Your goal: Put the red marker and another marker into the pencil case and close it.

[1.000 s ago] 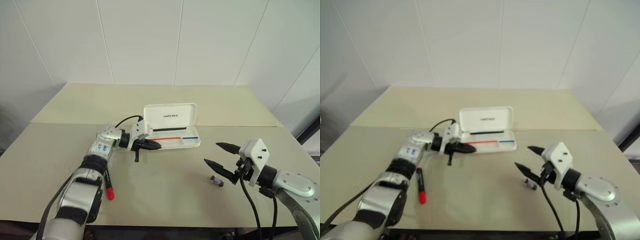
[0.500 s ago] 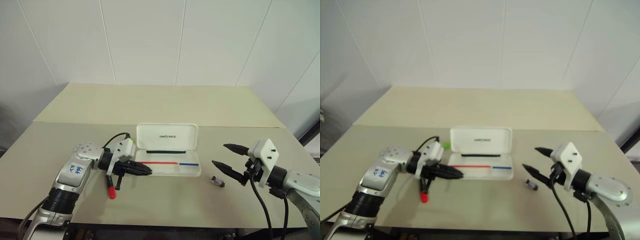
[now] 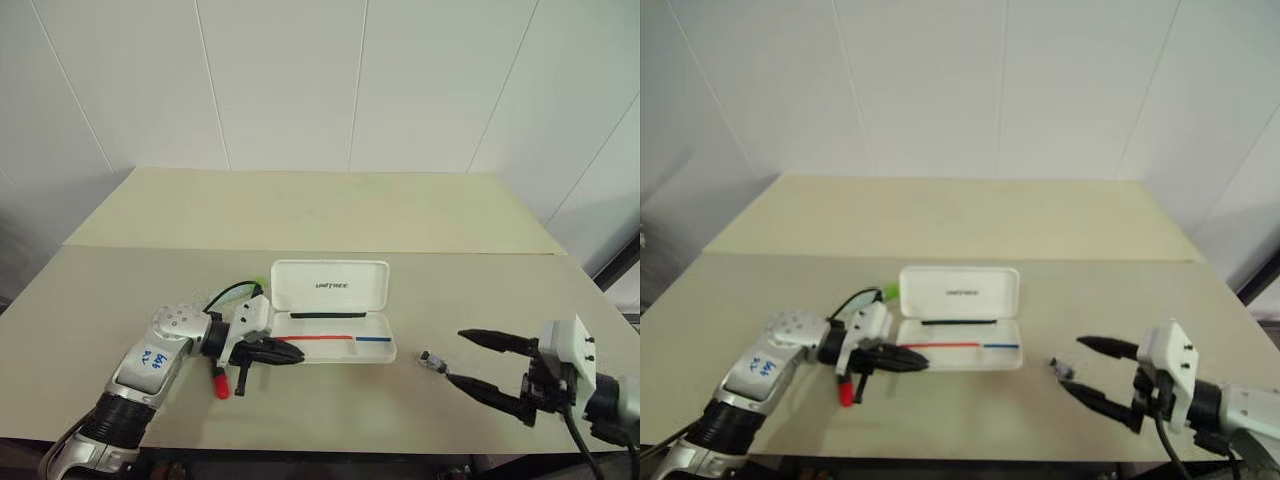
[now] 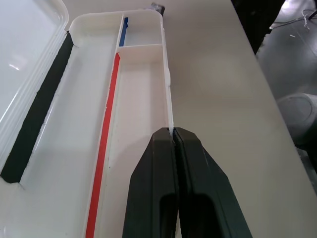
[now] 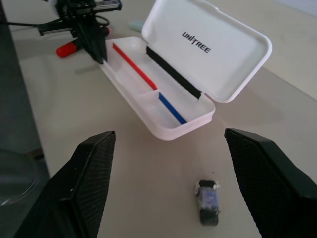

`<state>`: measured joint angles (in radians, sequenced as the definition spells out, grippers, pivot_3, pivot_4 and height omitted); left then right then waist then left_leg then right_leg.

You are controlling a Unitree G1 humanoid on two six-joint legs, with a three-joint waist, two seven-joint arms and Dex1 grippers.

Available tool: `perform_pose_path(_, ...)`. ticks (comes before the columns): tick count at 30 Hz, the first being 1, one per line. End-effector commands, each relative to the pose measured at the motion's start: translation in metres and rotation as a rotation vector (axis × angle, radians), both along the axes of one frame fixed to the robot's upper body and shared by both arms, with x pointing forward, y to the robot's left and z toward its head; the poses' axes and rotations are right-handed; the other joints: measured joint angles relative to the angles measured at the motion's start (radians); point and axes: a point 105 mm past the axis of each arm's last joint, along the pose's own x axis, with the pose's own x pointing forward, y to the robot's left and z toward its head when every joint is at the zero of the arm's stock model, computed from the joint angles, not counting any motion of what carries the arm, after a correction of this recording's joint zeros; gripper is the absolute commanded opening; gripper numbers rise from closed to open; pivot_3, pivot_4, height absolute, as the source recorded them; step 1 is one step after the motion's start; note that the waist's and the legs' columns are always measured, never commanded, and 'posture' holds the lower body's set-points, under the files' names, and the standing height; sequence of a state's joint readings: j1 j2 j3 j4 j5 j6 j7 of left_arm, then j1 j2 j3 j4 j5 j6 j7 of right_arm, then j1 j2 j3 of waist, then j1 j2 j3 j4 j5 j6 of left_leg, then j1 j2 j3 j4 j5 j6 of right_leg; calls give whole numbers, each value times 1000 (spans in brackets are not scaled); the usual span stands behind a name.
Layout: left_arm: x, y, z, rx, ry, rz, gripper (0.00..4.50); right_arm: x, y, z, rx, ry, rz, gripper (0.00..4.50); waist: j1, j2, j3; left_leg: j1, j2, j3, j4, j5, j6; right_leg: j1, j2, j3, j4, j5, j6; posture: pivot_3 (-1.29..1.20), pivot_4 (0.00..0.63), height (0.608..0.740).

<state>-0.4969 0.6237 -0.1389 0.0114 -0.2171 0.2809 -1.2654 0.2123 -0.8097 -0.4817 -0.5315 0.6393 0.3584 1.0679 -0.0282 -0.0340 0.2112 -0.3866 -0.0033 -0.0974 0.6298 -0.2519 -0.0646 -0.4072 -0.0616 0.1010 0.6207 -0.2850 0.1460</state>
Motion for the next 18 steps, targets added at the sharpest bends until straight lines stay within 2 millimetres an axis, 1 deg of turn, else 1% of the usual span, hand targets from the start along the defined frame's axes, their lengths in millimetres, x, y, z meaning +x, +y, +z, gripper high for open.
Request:
perform_pose_path(1, -4, 0, 2, 9, -51, -29, 36, -1, -6, 10, -22, -53, -5, 4500, 0, 0, 0, 0, 0, 0, 0, 0, 0, 0, 0, 0, 0, 0, 0, 0, 150, 740)
perform_pose_path(7, -3, -7, -3, 5, -100, -59, 36, 5, -1, 9, -11, -69, 0, 4500, 1, 0, 0, 0, 0, 0, 0, 0, 0, 0, 0, 0, 0, 0, 0, 0, 150, 740)
perform_pose_path(14, 0, -15, -5, 2, -103, -61, 36, 8, 2, 9, -5, -82, -2, 4500, 1, 0, 0, 0, 0, 0, 0, 0, 0, 0, 0, 0, 0, 0, 0, 0, 150, 740)
perform_pose_path(17, 0, -18, -4, -10, -110, -55, 688, 10, 4, 9, -2, -84, -2, 4500, 1, 0, 0, 0, 0, 0, 0, 0, 0, 0, 0, 0, -1, 0, 0, 0, 150, 740)
perform_pose_path(18, 0, -19, -3, -14, -117, -58, 970, 10, 4, 9, -1, -84, -2, 4500, 1, 0, 0, 0, 0, 0, 0, 0, 0, 0, 0, 0, -1, 0, 0, 0, 150, 740)
